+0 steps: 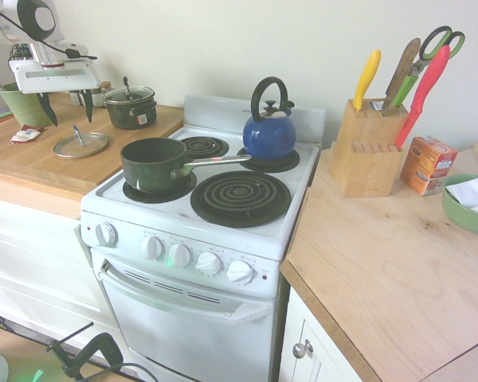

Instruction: Cover the lid of the pot

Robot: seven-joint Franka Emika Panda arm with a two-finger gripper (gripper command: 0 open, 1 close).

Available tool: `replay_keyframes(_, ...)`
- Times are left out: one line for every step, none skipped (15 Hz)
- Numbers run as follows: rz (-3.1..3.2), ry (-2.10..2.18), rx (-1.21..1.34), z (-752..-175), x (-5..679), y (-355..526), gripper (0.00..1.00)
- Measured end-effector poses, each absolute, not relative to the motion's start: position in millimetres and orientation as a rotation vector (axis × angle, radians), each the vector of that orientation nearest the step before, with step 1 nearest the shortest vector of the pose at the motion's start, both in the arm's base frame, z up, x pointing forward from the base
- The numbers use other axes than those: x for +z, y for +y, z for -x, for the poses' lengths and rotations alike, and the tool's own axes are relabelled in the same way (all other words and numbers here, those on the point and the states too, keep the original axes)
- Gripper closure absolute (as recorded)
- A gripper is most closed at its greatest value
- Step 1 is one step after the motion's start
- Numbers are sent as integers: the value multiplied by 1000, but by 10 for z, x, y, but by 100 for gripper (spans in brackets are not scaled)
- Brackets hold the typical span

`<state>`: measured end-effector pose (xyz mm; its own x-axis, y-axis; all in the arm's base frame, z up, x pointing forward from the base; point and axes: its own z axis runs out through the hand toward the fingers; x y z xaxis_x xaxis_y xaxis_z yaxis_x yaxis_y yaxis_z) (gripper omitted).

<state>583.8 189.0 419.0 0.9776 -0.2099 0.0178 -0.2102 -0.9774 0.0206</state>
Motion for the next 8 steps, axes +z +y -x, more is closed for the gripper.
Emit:
replay_keyframes(-3096, -289, 15, -5848, 4151, 1870, 0)
replay_keyframes(-3092, -256, 5, -5862, 4112, 1835, 0)
replay_keyframes(-3091, -228, -5, -5879, 4073, 1796, 0)
replay_keyframes(-3089, -212, -18, -5897, 4021, 1760, 0)
replay_keyframes(-3088, -198, -31, -5913, 3965, 1745, 0)
replay_keyframes(-3089, -191, -39, -5940, 3918, 1752, 0)
replay_keyframes(-3090, -186, -43, -5974, 3875, 1770, 0)
replay_keyframes(-3092, -183, -43, -6012, 3853, 1795, 0)
